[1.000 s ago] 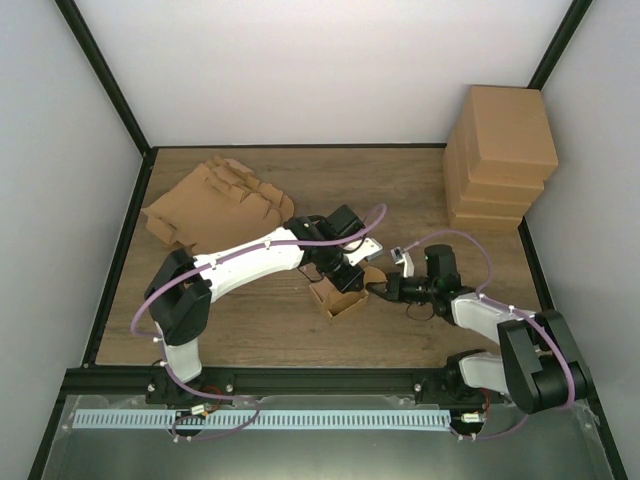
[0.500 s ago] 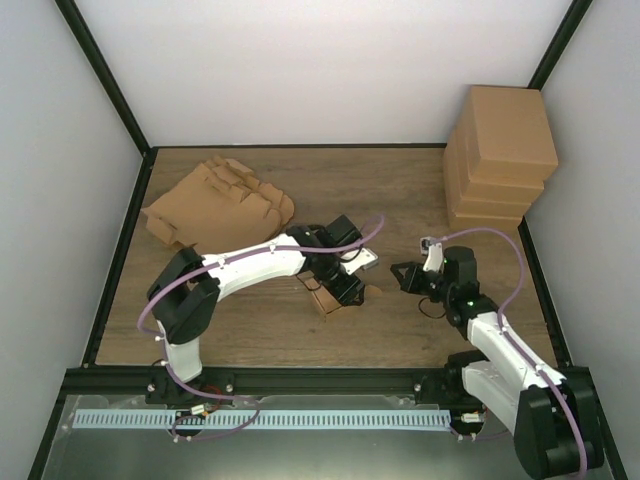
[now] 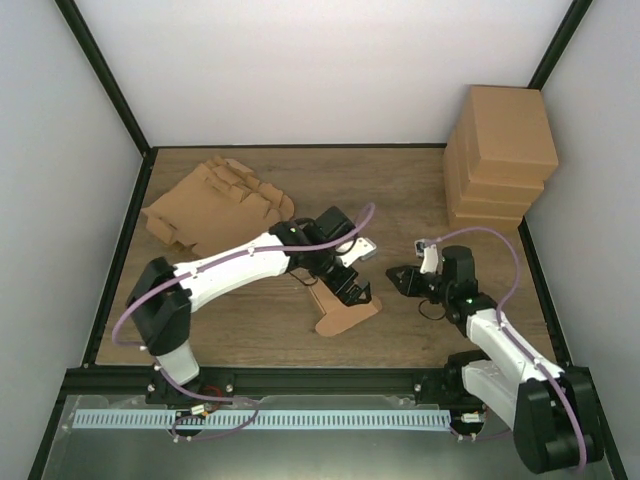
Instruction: Fold the paper box
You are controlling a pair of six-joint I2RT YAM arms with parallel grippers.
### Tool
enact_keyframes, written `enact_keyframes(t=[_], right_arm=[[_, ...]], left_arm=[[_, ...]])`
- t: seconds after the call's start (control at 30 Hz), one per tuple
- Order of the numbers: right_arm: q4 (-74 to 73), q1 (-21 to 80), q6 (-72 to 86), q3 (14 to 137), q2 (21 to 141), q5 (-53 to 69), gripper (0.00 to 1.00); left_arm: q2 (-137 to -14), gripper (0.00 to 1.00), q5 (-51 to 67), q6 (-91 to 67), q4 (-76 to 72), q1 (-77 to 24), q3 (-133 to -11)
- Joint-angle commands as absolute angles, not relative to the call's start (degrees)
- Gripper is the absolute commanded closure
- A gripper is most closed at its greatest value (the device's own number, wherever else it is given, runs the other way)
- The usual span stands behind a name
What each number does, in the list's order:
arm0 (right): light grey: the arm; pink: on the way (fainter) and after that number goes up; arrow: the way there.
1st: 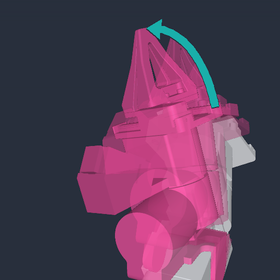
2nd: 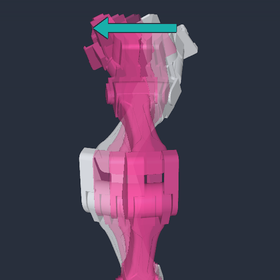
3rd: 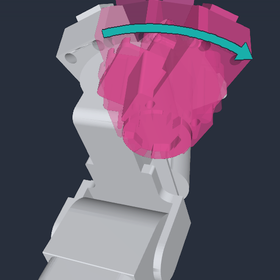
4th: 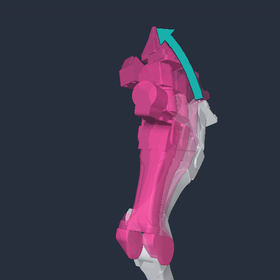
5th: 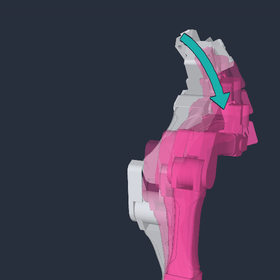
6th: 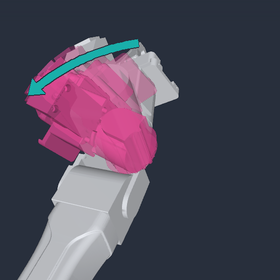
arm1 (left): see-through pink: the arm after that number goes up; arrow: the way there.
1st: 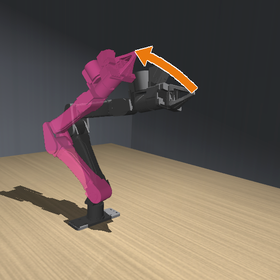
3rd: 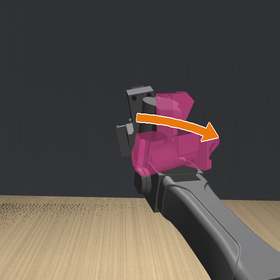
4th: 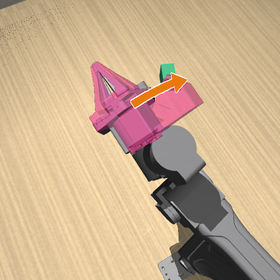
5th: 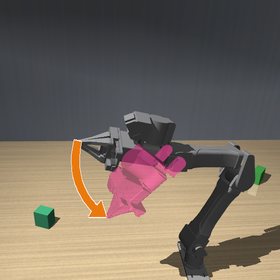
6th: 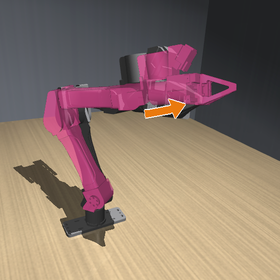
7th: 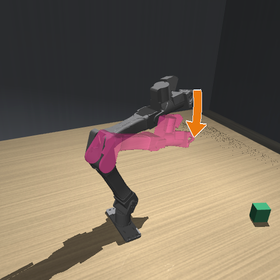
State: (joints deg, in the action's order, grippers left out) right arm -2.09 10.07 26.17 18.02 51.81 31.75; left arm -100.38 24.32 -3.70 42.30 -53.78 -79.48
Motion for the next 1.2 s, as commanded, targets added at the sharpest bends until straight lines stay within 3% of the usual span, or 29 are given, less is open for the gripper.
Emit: enact_keyframes(t=[0.0,0.13,0.2,0.37,0.67,0.97,1.03,1.17], right_arm=[[-1.69,9.66,19.27,22.61,55.32,43.18,0.83],[0.13,11.26,17.66,22.91,56.53,45.69,0.64],[0.06,12.65,16.31,23.93,58.79,45.99,0.61],[-1.01,16.81,12.49,27.3,67.0,47.13,0.55],[-0.77,20.56,11.09,28.95,74.63,45.35,0.58],[3.34,21.88,13.64,25.53,76.4,44.75,0.6],[3.66,22.11,14.07,25.22,76.82,44.41,0.63],[4.47,23.22,14.73,24.42,77.92,43.81,0.66]], left_arm=[[-93.54,0.01,18.85,-6.02,41.6,-53.57,-78.08],[-88.49,0.2,18.97,-10.46,38.2,-51.65,-69.39],[-86.46,0.27,18.9,-13.47,36.13,-51.01,-64.79],[-79.71,0.29,18.02,-23.75,27.05,-50.18,-53.31],[-71.82,0.23,15.79,-44.54,9.12,-47.29,-37.34],[-79.61,0.24,20.57,-50.43,0.5,-47.28,-34.78],[-81.07,0.27,20.54,-50.14,0.16,-47.28,-34.88],[-83.56,0.45,19.48,-49.09,0.7,-47.27,-34.72]])
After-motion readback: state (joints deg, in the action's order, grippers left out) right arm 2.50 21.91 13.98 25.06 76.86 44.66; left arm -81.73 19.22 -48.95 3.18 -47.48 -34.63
